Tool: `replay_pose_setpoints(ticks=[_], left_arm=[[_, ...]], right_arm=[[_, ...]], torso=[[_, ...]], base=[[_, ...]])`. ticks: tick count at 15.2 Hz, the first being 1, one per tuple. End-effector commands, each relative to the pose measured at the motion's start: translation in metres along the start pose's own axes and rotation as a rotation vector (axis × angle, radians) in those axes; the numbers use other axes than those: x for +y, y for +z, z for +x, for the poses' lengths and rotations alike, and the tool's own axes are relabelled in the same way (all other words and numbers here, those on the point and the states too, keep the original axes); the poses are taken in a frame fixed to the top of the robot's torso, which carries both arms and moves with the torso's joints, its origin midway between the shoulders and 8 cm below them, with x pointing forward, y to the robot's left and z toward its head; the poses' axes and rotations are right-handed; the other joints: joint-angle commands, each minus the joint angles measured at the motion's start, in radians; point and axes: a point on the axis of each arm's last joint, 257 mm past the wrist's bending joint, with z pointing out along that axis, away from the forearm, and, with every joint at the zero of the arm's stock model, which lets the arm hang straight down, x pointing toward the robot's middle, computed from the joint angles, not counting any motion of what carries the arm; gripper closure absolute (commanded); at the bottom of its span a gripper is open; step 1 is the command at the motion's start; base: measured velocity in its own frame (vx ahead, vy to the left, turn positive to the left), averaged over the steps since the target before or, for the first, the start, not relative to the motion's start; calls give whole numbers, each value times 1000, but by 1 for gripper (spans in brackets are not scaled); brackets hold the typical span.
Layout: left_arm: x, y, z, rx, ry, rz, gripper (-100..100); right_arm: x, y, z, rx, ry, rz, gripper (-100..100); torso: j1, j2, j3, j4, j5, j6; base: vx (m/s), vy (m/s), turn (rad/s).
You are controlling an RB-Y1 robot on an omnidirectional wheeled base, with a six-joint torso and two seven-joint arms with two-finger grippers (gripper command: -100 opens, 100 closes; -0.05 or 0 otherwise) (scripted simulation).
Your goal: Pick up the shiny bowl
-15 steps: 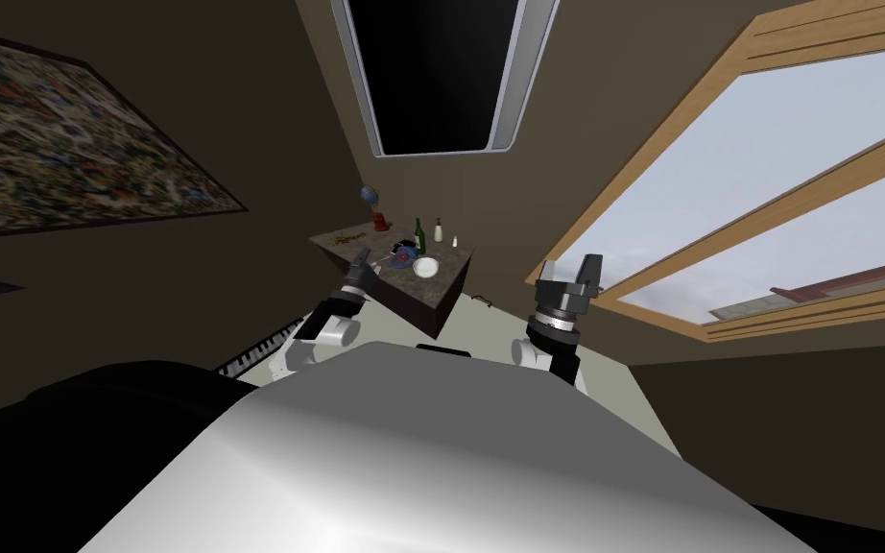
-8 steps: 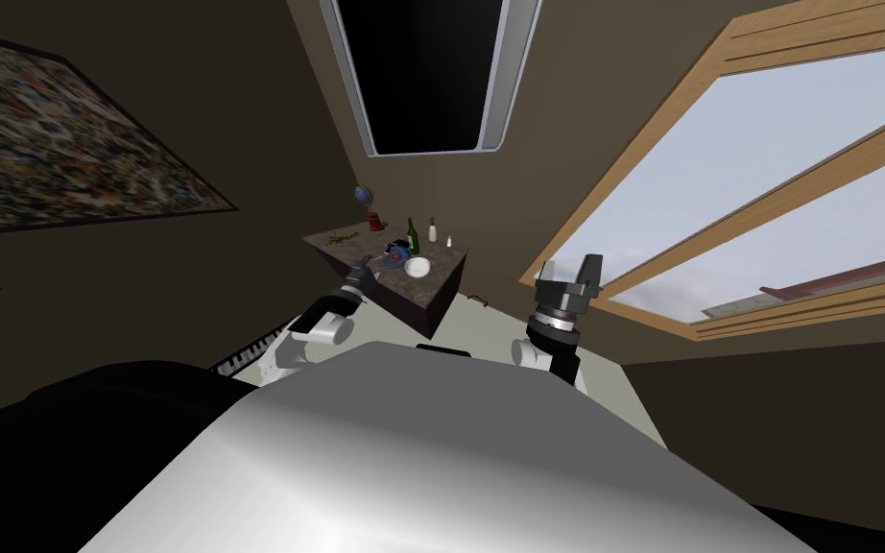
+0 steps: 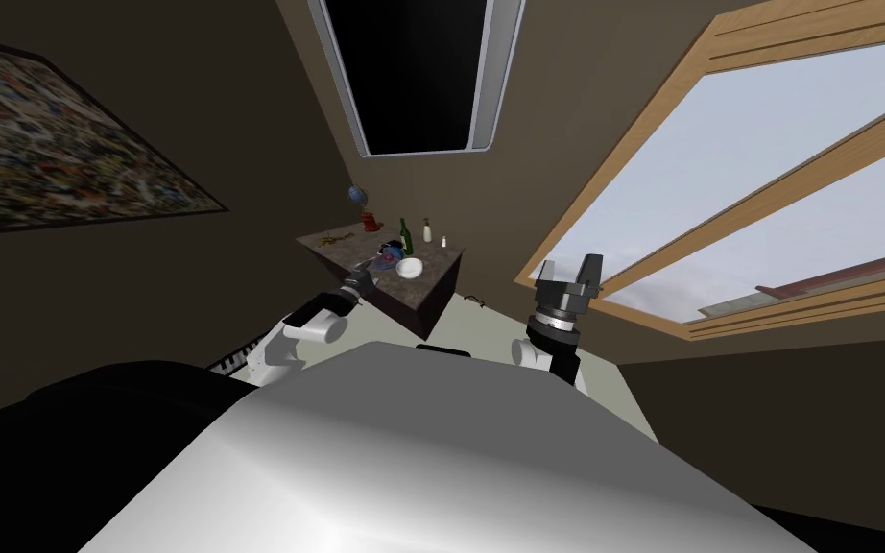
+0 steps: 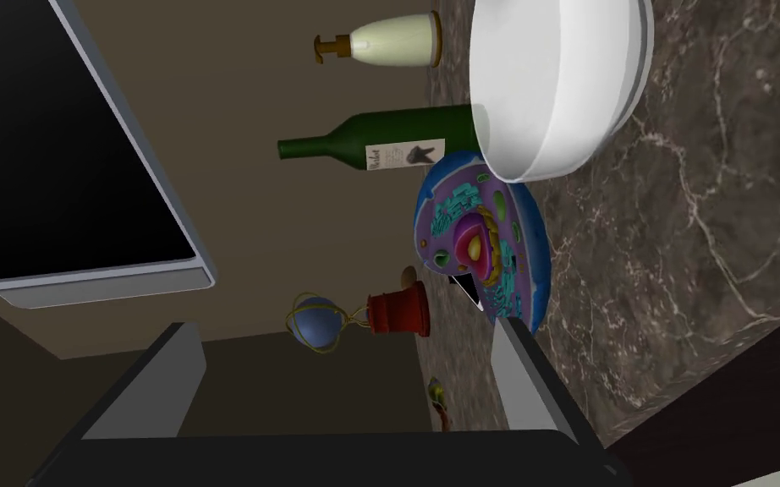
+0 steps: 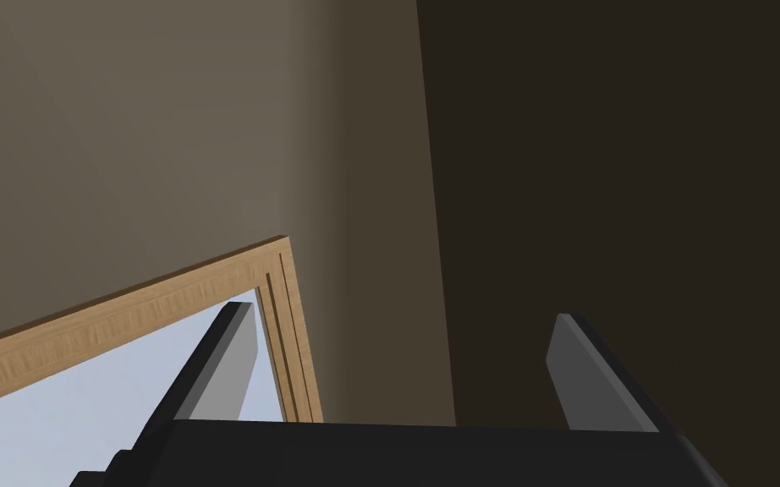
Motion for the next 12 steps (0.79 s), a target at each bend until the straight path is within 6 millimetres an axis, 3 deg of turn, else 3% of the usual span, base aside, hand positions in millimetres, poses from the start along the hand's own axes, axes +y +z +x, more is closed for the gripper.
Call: replay_pose_setpoints(ticks=[1, 12], left_arm=[[13, 0, -5, -4, -11, -55, -100], [64, -8, -38, -33, -70, -301, -100]], right_arm=[[0, 0, 0, 0, 0, 0, 0], [0, 0, 0, 0, 0, 0, 0]], torso=[[0, 0, 0, 0, 0, 0], [1, -1, -1, 0, 0, 0]], base=[[50, -121, -14], [54, -91, -11]])
